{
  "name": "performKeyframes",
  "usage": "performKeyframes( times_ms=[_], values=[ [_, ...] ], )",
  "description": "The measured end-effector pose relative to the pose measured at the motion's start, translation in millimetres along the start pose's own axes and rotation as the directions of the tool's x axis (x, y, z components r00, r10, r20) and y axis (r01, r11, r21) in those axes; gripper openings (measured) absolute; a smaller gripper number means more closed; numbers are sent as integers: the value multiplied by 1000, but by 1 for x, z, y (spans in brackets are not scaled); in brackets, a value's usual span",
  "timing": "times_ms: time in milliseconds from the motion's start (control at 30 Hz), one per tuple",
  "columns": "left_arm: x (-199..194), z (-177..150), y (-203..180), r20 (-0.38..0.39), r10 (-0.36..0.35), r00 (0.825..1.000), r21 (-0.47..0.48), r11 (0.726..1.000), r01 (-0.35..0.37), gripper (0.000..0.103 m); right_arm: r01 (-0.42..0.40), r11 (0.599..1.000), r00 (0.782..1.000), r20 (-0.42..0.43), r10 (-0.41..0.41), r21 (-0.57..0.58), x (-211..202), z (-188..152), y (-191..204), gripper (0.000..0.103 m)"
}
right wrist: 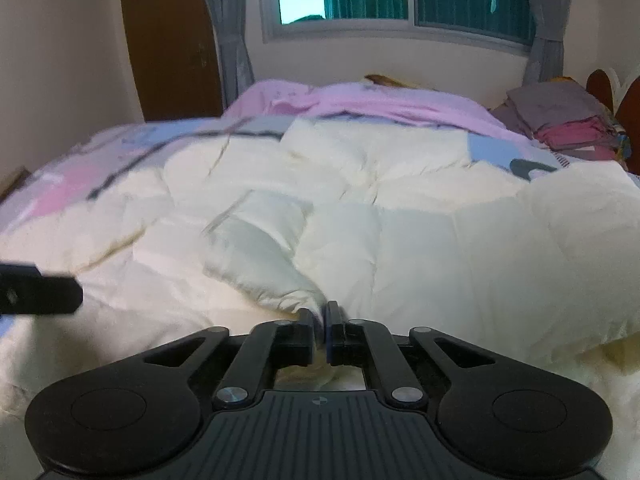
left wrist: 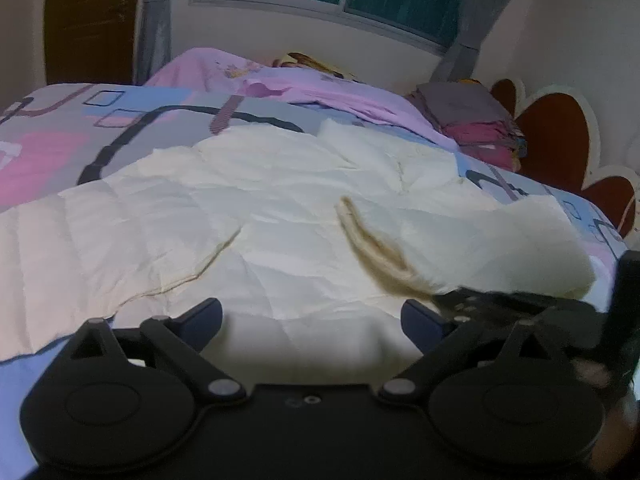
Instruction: Fold large clothes
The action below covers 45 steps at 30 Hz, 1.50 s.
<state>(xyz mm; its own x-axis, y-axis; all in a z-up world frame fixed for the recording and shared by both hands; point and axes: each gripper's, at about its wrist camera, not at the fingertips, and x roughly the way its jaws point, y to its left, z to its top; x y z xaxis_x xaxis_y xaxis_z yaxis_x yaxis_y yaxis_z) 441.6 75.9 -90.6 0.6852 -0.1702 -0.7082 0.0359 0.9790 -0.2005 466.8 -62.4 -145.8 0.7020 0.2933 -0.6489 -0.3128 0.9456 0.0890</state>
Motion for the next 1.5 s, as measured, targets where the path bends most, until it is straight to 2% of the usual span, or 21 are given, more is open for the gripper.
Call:
performKeyframes(
  times_ms=[33, 100, 133, 167, 233, 300, 333, 467, 500, 533, 567, 633, 667, 767, 833, 900, 1000, 1167, 1267, 1433, 1500],
  values=[
    [3, 0, 0, -4, -9, 1000, 0, 1000, 9, 95, 11, 1000, 1000, 2, -11, -14, -1, -1, 2, 8],
    [11, 2, -2, -16, -35, 999, -9, 999, 34, 92, 11, 1000, 999, 31, -11, -17, -11, -4, 2, 41],
    [17, 3, -2, -28, -52, 998, -22, 998, 51, 89, 30, 999, 997, 65, -28, -21, -23, -7, 0, 71],
    [22, 3, -2, -36, -67, 997, -38, 997, 66, 88, 42, 999, 994, 104, -39, -30, -32, -9, -2, 80],
    [34, 4, -3, -48, -112, 993, -74, 991, 108, 82, 35, 999, 993, 114, -32, -23, -47, -13, -15, 80],
    [48, 5, -5, -69, -133, 989, -98, 987, 126, 78, 55, 998, 993, 99, -58, 27, -59, -19, -39, 63],
    [56, 6, -7, -77, -146, 986, -112, 984, 137, 77, 78, 996, 993, 81, -82, 52, -62, -22, -50, 51],
    [78, 9, -14, -86, -182, 980, -145, 975, 169, 70, 180, 972, 982, 37, -188, 150, -71, -33, -101, 48],
    [83, 10, -15, -88, -193, 977, -148, 973, 178, 61, 217, 959, 974, 19, -224, 179, -70, -34, -115, 48],
    [89, 13, -18, -87, -207, 974, -150, 970, 193, 47, 243, 947, 968, 4, -249, 212, -68, -34, -127, 48],
    [94, 14, -19, -85, -214, 973, -150, 968, 200, 41, 269, 931, 962, -16, -274, 248, -65, -34, -139, 48],
    [99, 18, -21, -81, -218, 973, -155, 967, 204, 15, 308, 907, 951, -54, -306, 288, -58, -32, -158, 48],
    [97, 21, -21, -69, -220, 973, -155, 966, 208, 12, 315, 900, 948, -61, -312, 301, -56, -31, -165, 43],
    [68, 34, -19, 38, -191, 981, -125, 973, 194, 9, 314, 891, 949, -67, -309, 329, -51, -29, -179, 36],
    [47, 40, -11, 103, -139, 985, -106, 983, 150, 9, 309, 892, 950, -63, -306, 331, -49, -27, -181, 36],
    [36, 39, 4, 135, -94, 986, -116, 987, 110, 9, 304, 894, 952, -61, -301, 328, -45, -26, -179, 35],
    [41, 32, 24, 101, -37, 994, -128, 990, 50, 9, 297, 899, 954, -57, -294, 323, -47, -30, -180, 35],
    [60, 19, 30, 45, -2, 999, -142, 990, 8, 8, 293, 905, 955, -57, -290, 307, -50, -33, -180, 30],
    [63, 18, 32, 47, 14, 999, -139, 990, -7, 8, 294, 909, 955, -65, -288, 294, -56, -34, -180, 29],
    [52, 21, 40, 89, 13, 996, -152, 988, 1, 7, 255, 923, 964, 1, -267, 289, -85, -32, -180, 29],
    [47, 22, 41, 105, -3, 994, -169, 985, 21, 7, 232, 937, 972, -16, -236, 262, -80, -28, -179, 29]
  ],
)
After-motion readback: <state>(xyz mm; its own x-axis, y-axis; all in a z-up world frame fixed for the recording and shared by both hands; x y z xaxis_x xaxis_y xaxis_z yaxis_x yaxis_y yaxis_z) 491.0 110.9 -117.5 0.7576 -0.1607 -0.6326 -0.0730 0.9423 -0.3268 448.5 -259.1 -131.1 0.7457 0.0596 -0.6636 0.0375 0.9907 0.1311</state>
